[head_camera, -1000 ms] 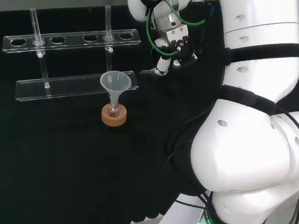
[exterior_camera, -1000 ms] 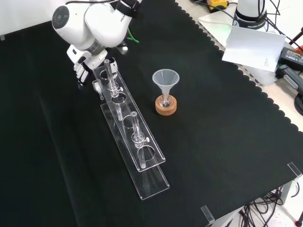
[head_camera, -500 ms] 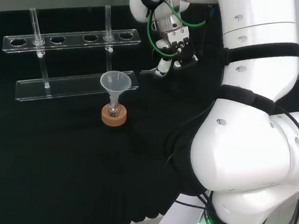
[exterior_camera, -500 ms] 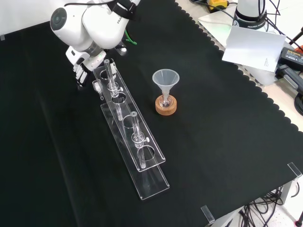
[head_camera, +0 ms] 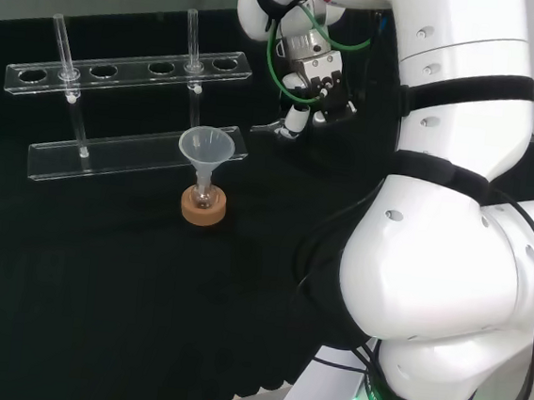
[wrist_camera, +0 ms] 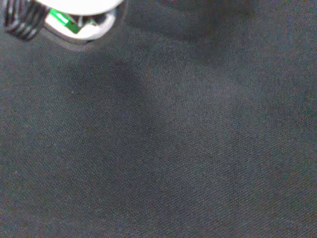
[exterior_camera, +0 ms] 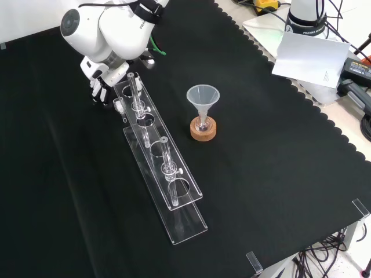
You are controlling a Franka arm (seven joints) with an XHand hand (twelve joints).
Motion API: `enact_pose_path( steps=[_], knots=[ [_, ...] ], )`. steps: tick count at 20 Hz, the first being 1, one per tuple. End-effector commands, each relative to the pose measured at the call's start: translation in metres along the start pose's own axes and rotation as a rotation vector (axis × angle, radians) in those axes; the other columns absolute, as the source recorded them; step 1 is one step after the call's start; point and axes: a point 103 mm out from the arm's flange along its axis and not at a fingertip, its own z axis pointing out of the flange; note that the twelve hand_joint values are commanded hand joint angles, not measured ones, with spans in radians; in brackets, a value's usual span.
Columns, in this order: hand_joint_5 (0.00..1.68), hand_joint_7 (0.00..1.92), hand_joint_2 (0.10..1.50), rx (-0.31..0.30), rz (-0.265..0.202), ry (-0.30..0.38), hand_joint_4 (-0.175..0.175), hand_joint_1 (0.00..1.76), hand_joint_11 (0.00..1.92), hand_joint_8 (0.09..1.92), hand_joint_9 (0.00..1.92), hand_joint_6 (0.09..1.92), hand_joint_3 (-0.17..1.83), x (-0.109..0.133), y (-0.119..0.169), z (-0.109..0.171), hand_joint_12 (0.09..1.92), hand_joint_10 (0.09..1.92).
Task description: Pick up the weighing funnel.
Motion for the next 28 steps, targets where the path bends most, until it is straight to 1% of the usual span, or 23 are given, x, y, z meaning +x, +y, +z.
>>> enact_pose_path(
  steps=[1,7,13,18,28],
  knots=[
    [0.73,0.28,0.57,-0.001,0.004,0.009,0.032,0.91,0.46,0.66,0.56,0.62,0.56,-0.0006,0.0009,0.0022,1.33,0.58],
    [0.71,0.29,0.57,-0.002,0.004,0.013,0.029,0.91,0.47,0.66,0.56,0.65,0.57,0.0,0.0014,0.0019,1.32,0.58],
    [0.69,0.29,0.57,0.005,0.004,-0.006,0.025,0.91,0.47,0.66,0.57,0.66,0.57,0.0017,0.0069,0.0003,1.32,0.58],
    [0.69,0.29,0.57,0.006,0.0,-0.009,0.025,0.91,0.47,0.66,0.57,0.66,0.57,0.0068,0.0085,0.0023,1.32,0.58],
    [0.71,0.29,0.58,0.011,0.003,-0.008,0.029,0.91,0.48,0.66,0.58,0.68,0.58,0.0067,0.0101,0.0047,1.32,0.58]
  ],
)
